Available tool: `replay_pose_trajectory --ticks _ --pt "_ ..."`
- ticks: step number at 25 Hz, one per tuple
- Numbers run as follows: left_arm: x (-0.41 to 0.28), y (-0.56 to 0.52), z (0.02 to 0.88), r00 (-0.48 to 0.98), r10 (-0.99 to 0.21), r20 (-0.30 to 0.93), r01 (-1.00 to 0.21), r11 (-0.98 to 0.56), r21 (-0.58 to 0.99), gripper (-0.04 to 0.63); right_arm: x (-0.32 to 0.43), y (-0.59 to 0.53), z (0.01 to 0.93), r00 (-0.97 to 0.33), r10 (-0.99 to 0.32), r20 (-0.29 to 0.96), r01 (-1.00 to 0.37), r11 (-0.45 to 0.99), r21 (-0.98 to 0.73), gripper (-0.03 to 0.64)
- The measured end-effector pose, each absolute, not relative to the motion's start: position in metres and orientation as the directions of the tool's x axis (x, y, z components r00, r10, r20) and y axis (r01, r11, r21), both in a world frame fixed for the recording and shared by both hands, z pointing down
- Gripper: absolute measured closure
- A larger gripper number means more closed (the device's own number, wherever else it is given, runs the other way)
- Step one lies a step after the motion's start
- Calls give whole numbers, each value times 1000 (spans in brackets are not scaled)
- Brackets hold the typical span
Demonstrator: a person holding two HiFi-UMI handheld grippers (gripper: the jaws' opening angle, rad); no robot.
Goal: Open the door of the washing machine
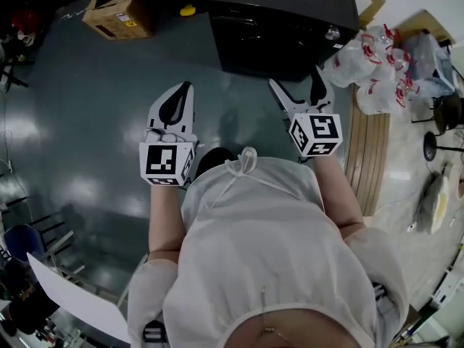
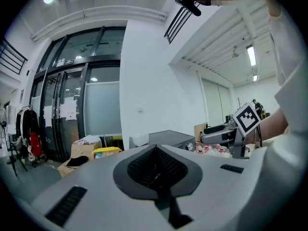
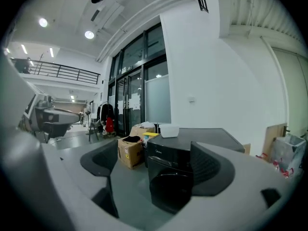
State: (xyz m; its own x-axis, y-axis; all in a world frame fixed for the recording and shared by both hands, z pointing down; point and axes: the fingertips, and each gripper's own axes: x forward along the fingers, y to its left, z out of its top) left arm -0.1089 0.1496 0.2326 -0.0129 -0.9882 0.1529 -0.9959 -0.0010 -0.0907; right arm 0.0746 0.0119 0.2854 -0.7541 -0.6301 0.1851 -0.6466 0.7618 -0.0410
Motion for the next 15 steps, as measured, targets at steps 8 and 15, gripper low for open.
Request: replay_pose_trajectory --ticks 8,15 --pt "-166 76 260 37 -983 180 -996 -51 -77 572 28 -49 318 -700 -662 267 -699 712 -68 147" --pt "-238 -22 269 188 -966 175 -979 -199 -50 572 -18 -115 353 -534 -757 378 -835 543 -93 147"
